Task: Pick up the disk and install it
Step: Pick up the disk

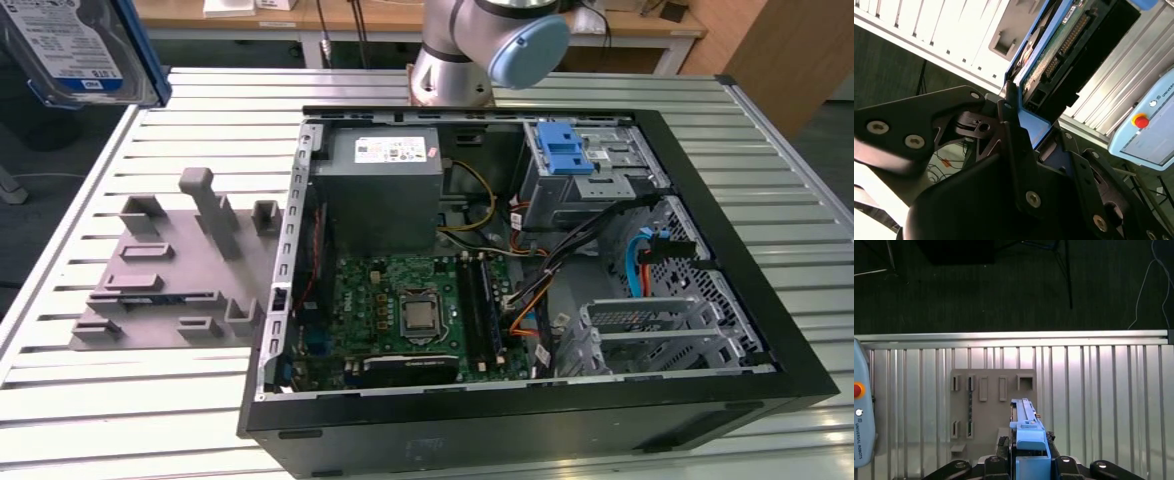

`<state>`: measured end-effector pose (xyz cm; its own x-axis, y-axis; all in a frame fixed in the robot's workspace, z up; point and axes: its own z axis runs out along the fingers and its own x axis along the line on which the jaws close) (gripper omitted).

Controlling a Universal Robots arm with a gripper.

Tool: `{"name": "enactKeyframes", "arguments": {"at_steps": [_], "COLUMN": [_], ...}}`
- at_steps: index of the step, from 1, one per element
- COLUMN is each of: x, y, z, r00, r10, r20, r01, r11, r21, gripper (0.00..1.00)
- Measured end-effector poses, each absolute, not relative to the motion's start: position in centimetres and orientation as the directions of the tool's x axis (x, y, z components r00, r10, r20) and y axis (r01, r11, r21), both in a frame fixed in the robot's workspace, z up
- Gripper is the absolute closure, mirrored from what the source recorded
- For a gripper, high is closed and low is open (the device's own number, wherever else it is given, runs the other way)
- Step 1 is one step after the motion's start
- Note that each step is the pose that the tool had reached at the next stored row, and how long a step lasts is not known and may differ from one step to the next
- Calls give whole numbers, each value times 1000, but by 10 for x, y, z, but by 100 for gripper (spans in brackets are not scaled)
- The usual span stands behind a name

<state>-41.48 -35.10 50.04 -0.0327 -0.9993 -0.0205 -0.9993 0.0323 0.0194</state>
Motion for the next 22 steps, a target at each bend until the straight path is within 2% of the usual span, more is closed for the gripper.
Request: {"name": "enactKeyframes", "arguments": {"at_steps": [22], "x": [-379], "y": [-364], "z": [500], "r00": [-33], "r10": [-999], "r20": [-19], "r01": [-999], "r11": [32], "r21": [20], "gripper": [64]}}
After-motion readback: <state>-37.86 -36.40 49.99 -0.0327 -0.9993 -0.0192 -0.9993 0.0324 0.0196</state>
